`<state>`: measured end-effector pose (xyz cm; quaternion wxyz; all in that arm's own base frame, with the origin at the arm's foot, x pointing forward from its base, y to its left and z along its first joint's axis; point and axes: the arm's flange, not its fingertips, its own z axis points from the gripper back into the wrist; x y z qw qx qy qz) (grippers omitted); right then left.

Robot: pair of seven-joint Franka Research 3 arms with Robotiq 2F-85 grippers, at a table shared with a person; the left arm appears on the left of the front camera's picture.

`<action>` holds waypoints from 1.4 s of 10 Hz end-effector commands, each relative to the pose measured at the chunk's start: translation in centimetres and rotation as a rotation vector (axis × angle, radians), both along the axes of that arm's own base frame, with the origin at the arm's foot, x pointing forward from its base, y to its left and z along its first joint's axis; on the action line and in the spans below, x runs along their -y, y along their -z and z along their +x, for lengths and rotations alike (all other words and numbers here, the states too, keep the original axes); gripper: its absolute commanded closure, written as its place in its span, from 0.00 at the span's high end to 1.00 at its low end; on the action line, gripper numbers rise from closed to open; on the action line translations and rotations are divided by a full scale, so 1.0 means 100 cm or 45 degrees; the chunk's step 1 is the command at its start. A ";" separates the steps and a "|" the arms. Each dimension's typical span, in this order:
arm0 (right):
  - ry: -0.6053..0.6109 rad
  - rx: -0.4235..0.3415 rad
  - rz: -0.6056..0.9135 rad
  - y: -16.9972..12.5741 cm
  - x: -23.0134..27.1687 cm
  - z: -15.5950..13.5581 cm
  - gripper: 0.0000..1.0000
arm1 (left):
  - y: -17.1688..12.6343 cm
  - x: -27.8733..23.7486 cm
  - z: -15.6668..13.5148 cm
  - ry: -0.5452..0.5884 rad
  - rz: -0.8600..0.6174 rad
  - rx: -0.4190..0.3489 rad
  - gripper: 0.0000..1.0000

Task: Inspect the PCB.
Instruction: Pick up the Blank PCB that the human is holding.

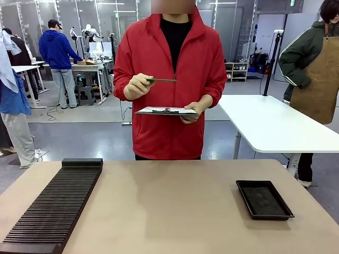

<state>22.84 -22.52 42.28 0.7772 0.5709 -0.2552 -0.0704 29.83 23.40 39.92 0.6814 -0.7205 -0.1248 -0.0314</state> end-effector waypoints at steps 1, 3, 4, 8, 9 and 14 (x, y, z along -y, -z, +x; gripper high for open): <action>-0.007 0.027 0.002 -0.001 0.001 -0.001 1.00 | 0.001 -0.020 -0.008 0.018 0.035 0.058 1.00; -0.007 0.027 0.002 -0.001 0.001 -0.001 1.00 | 0.003 -0.034 -0.011 0.005 0.040 0.042 1.00; -0.007 0.027 0.002 -0.001 0.001 -0.001 1.00 | 0.004 -0.034 -0.004 0.006 0.028 0.055 1.00; -0.007 0.027 0.002 -0.001 0.001 -0.001 1.00 | 0.005 -0.009 -0.010 -0.017 0.023 0.026 1.00; -0.007 0.027 0.002 -0.001 0.001 -0.001 1.00 | 0.005 -0.009 -0.010 -0.017 0.023 0.026 1.00; -0.007 0.027 0.002 -0.001 0.001 -0.001 1.00 | 0.005 -0.009 -0.010 -0.017 0.023 0.026 1.00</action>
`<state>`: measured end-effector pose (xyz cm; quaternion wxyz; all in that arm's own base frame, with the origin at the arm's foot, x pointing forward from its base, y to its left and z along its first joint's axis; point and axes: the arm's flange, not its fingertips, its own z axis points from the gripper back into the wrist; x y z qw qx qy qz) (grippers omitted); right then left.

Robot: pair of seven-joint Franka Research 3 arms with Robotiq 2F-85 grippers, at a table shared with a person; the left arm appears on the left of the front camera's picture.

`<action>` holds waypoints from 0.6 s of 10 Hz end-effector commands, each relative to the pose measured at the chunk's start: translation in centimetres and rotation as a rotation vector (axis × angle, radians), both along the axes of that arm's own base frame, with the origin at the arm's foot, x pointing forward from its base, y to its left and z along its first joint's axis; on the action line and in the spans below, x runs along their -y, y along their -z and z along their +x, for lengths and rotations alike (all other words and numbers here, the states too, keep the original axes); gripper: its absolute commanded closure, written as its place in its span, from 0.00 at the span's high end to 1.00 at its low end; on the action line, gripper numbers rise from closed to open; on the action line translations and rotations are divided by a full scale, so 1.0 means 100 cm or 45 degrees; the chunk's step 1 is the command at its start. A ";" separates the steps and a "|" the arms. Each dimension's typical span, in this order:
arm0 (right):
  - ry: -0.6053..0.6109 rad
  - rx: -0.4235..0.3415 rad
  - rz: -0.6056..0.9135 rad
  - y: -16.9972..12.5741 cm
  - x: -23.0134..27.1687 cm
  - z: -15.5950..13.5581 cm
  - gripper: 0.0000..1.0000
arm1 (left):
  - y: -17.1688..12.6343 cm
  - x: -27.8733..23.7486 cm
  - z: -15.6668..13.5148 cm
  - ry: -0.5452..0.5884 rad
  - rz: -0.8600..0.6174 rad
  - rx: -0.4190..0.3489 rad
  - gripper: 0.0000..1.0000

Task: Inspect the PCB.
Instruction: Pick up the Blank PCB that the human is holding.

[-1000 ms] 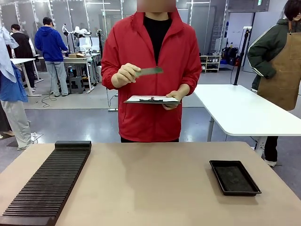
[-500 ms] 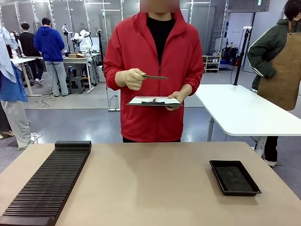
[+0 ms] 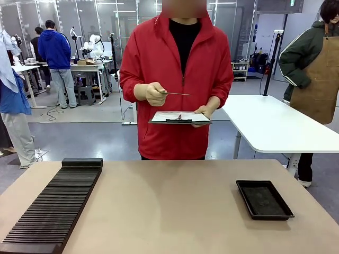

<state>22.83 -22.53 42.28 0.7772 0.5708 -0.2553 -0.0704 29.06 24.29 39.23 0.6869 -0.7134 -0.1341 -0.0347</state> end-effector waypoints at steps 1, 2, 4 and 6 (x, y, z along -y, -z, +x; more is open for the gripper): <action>-0.007 0.027 0.002 -0.001 0.001 -0.001 1.00 | -0.002 0.000 -0.002 -0.003 0.001 0.005 1.00; -0.007 0.027 0.002 -0.001 0.001 -0.001 1.00 | -0.002 0.000 -0.002 -0.003 0.001 0.005 1.00; -0.007 0.027 0.002 -0.001 0.001 -0.001 1.00 | -0.002 0.000 -0.002 -0.003 0.001 0.005 1.00; -0.007 0.027 0.002 -0.001 0.001 -0.001 1.00 | -0.002 0.000 -0.002 -0.003 0.001 0.005 1.00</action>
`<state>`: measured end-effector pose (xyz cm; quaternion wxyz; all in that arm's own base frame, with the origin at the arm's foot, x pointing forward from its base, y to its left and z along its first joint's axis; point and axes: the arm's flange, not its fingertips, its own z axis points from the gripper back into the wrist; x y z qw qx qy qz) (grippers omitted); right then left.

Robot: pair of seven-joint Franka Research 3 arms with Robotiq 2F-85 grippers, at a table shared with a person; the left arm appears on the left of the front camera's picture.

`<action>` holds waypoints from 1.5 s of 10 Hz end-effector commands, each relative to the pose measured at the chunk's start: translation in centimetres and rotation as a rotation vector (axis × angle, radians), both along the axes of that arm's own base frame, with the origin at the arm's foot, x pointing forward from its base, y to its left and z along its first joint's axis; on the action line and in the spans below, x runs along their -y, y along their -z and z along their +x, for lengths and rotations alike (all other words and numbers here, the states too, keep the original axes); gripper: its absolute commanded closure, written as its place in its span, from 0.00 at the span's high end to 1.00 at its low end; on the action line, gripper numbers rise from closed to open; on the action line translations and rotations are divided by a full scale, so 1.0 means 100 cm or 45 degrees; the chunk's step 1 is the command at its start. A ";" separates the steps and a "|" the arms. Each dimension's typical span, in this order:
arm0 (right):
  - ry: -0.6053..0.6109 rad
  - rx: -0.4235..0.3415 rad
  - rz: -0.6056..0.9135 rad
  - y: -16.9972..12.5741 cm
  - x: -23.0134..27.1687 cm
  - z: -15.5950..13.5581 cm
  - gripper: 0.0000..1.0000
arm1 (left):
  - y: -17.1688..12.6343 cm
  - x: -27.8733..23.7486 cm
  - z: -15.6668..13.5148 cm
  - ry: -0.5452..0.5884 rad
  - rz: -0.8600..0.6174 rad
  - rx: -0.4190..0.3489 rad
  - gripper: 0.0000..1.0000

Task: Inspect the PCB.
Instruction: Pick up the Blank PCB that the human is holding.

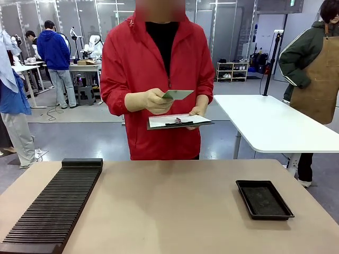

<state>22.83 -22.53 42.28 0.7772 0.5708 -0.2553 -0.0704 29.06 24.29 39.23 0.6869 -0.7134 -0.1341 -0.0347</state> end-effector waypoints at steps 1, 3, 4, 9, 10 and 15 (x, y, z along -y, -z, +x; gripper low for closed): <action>-0.007 0.027 0.002 -0.001 0.001 -0.001 1.00 | -0.002 0.000 -0.002 -0.003 0.001 0.005 1.00; -0.007 0.027 0.002 -0.001 0.001 -0.001 1.00 | -0.002 0.000 -0.002 -0.003 0.001 0.005 1.00; 0.000 0.000 0.000 0.000 0.000 0.000 1.00 | -0.002 0.000 -0.002 -0.003 0.001 0.005 1.00; -0.213 -0.296 0.058 -0.061 -0.085 0.051 1.00 | -0.002 0.000 -0.002 -0.003 0.001 0.005 1.00; -0.219 -0.366 0.112 -0.073 -0.107 0.067 1.00 | -0.002 0.000 -0.002 -0.003 0.001 0.005 1.00; -0.220 -0.548 0.153 -0.112 -0.223 0.140 1.00 | -0.002 0.000 -0.002 -0.003 0.001 0.005 1.00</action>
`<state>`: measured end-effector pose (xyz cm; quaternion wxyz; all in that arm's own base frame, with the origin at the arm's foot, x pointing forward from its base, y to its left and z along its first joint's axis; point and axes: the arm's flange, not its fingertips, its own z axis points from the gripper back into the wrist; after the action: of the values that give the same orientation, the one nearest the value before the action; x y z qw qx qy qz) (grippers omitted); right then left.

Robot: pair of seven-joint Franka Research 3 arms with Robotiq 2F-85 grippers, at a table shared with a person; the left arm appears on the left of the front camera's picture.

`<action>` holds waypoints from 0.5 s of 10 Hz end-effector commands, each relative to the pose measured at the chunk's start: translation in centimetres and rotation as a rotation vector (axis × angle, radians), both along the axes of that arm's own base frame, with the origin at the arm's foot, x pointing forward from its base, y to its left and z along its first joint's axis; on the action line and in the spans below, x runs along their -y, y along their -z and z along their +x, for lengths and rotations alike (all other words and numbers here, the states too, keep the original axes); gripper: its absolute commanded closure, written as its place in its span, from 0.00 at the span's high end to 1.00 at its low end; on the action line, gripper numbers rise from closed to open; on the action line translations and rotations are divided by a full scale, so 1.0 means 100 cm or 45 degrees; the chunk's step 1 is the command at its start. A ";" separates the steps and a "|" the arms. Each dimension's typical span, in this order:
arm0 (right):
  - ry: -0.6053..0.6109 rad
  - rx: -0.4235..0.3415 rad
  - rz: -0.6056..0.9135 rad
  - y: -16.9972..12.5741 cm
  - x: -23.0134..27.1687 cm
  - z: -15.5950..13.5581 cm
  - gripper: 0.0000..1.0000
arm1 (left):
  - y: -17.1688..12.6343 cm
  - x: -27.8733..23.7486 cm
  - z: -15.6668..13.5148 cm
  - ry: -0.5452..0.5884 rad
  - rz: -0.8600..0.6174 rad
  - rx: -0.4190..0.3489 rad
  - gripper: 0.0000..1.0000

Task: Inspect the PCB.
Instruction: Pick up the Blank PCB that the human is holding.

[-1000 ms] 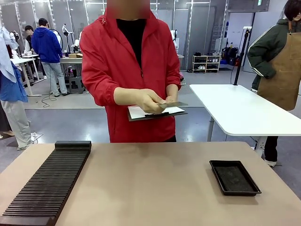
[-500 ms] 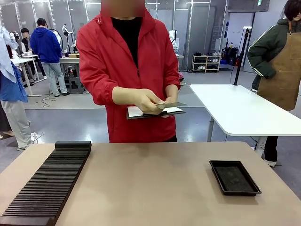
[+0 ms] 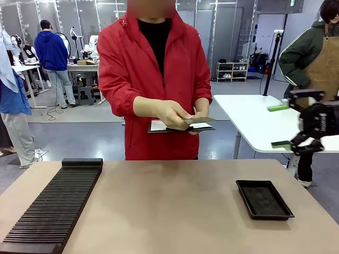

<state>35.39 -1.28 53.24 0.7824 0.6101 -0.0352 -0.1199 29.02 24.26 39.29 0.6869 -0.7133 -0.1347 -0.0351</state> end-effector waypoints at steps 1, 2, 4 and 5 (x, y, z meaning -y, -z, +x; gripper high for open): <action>0.035 -0.072 0.018 -0.002 -0.028 0.025 1.00 | -0.001 0.000 -0.001 -0.003 0.001 0.003 1.00; 0.020 -0.099 0.031 0.000 -0.048 0.035 1.00 | -0.001 0.000 -0.001 -0.003 0.001 0.003 1.00; 0.041 -0.131 0.070 0.006 -0.082 0.051 1.00 | -0.001 0.000 -0.001 -0.003 0.001 0.003 1.00; 0.012 -0.155 0.075 0.009 -0.098 0.056 1.00 | -0.001 0.000 -0.001 -0.003 0.001 0.003 1.00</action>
<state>39.84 7.19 51.84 0.7697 0.6211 0.0018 -0.1474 29.01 24.26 39.31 0.6869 -0.7133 -0.1349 -0.0352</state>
